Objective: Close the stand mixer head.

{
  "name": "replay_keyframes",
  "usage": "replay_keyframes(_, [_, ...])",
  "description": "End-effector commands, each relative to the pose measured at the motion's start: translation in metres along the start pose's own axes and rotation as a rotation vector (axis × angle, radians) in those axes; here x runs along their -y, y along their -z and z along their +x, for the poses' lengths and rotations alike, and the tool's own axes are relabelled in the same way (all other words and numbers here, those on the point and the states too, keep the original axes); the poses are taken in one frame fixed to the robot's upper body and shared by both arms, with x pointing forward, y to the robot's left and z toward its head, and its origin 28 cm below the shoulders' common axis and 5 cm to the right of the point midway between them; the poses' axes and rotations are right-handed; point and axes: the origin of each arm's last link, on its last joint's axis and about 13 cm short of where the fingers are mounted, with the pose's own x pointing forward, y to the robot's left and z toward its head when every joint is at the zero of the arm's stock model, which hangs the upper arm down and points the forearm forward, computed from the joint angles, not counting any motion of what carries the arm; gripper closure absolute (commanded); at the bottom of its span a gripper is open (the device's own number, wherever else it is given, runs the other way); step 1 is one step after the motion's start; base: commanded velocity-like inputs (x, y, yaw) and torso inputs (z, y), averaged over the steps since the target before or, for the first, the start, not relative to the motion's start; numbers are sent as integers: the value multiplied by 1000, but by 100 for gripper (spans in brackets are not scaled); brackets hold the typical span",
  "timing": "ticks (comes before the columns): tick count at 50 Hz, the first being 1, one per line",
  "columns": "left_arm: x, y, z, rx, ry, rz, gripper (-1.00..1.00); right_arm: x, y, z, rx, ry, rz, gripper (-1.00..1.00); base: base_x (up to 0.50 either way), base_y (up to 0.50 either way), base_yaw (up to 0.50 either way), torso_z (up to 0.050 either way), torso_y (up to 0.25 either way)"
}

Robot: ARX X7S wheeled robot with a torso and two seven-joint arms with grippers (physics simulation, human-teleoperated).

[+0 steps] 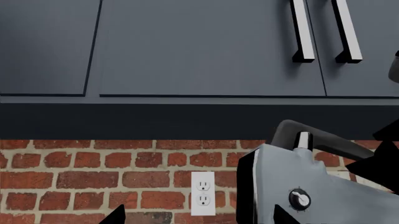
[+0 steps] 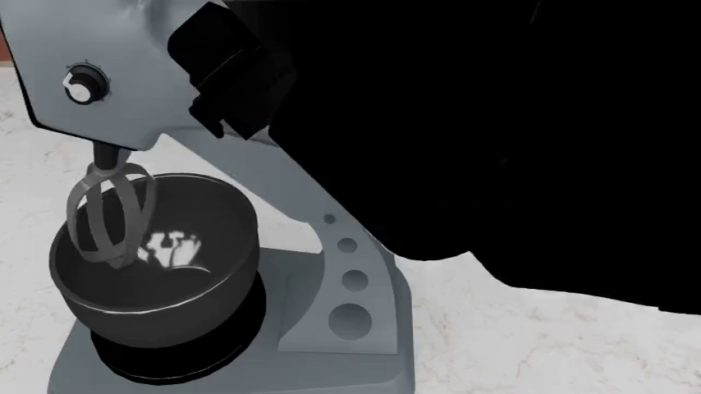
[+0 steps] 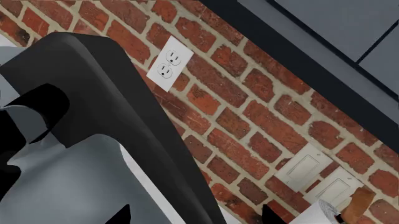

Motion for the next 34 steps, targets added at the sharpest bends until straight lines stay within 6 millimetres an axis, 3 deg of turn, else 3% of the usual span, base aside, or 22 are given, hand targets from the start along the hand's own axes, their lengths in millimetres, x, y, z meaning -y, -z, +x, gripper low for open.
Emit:
replay_keyframes(1, [-6, -4, -9, -14, 61, 51, -100, -2, -9, 53, -241, -36, -105, -100, 12, 0, 0, 0, 0])
replay_keyframes(11, [-7, -5, -11, -10, 71, 53, -100, -27, -6, 65, -366, -113, -258, -100, 5, 0, -1, 0, 0])
replay_keyframes(18, [-7, -3, -10, -11, 74, 64, -100, -42, 6, 62, -482, -243, -366, -100, 10, 0, 0, 0, 0])
replay_keyframes(34, [-7, -3, -11, -11, 81, 68, -100, -55, 17, 59, -522, -337, -422, -100, 11, 0, 0, 0, 0])
